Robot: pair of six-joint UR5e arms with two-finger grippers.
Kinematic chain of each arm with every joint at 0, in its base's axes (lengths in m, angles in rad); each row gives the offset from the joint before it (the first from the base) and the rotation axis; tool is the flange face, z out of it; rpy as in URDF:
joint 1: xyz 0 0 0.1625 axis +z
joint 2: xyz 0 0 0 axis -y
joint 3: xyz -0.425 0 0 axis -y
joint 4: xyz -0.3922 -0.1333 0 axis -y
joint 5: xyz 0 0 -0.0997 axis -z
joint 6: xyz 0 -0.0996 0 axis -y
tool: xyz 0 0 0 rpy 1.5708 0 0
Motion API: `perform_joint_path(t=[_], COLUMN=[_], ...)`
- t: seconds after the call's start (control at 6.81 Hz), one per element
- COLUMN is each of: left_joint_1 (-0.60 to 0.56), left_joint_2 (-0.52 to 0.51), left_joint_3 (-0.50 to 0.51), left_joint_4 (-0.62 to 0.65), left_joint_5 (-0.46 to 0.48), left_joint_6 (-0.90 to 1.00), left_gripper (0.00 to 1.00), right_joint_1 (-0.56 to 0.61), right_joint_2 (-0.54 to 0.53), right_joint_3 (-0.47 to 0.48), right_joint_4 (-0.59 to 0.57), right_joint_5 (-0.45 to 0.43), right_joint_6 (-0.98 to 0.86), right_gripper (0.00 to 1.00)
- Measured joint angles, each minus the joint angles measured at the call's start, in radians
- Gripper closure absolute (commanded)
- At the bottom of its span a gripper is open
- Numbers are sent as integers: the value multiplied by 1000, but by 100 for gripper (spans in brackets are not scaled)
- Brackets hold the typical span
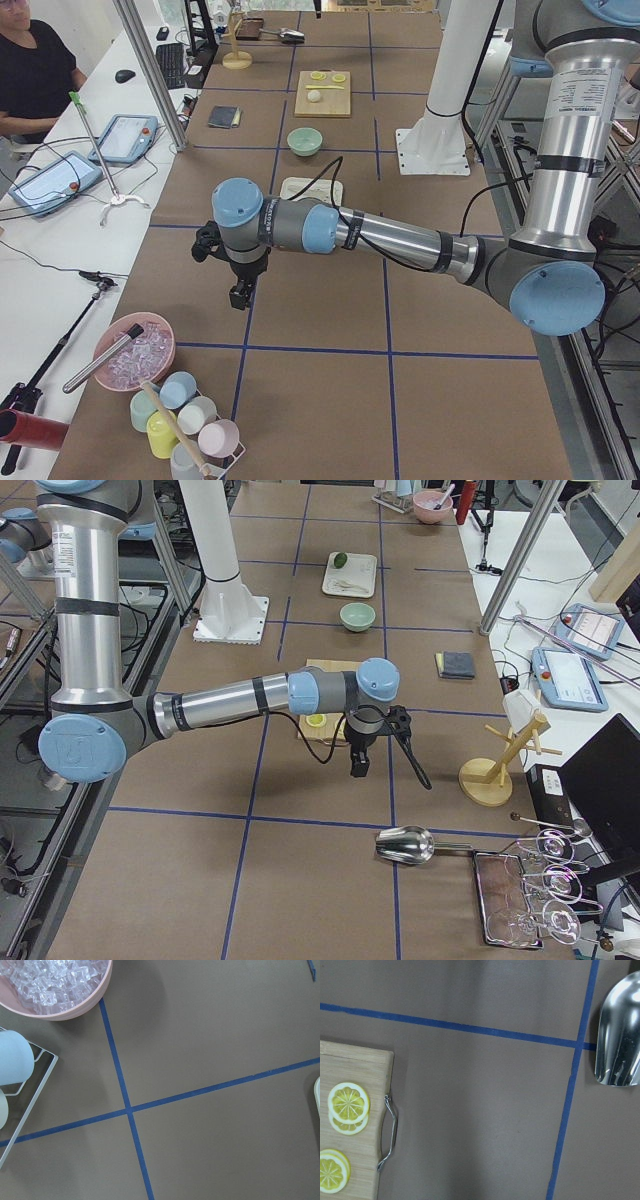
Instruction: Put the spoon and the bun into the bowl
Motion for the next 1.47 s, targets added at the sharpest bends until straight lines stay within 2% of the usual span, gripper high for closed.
perform_joint_path(t=[0.59, 0.88, 1.03, 1.17, 1.47], left_joint_1=[12, 45, 116, 217, 433], left_joint_2=[12, 27, 24, 4, -74], left_joint_3=[-52, -47, -54, -66, -78], left_joint_4=[-18, -98, -182, -266, -431], left_joint_5=[8, -66, -93, -92, -14], left_joint_6=[10, 4, -61, -206, -504], left_gripper=[0, 0, 0, 0, 1], right_joint_1=[0, 0, -1, -3, -15], right_joint_2=[8, 13, 14, 14, 15], right_joint_3=[5, 12, 17, 19, 21], right_joint_4=[2, 5, 13, 27, 44], right_joint_5=[-1, -3, -3, -1, 5], right_joint_6=[0, -8, -7, -4, -1], right_gripper=[0, 0, 0, 0, 0])
